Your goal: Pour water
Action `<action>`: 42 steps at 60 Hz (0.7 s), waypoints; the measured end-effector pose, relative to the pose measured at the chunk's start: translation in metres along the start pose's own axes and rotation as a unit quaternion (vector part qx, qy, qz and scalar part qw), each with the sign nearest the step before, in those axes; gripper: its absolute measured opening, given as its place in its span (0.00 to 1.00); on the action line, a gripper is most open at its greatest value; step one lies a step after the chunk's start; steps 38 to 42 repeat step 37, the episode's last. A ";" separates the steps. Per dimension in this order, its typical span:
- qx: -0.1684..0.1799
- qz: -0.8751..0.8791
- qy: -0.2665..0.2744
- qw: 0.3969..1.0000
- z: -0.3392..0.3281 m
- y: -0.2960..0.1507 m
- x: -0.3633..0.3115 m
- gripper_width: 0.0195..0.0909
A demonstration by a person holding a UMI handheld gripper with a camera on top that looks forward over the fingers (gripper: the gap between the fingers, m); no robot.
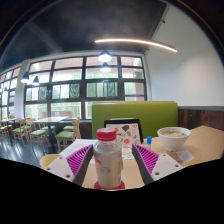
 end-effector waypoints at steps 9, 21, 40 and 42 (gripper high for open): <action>-0.002 -0.015 -0.008 1.000 -0.088 -0.016 0.021 0.89; -0.001 -0.017 -0.039 0.999 -0.233 -0.020 0.016 0.88; 0.020 0.012 -0.072 0.997 -0.394 -0.005 0.035 0.89; 0.020 0.012 -0.072 0.997 -0.394 -0.005 0.035 0.89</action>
Point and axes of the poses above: the point between the fingertips, and its own axes, seen from behind it with the camera up: x to the right, y down, z forward, the way the camera looks, the point moved 6 cm from there along -z, backward, against the way the camera looks, and after that the axes turned 7 degrees about -x, right-handed, at the moved point
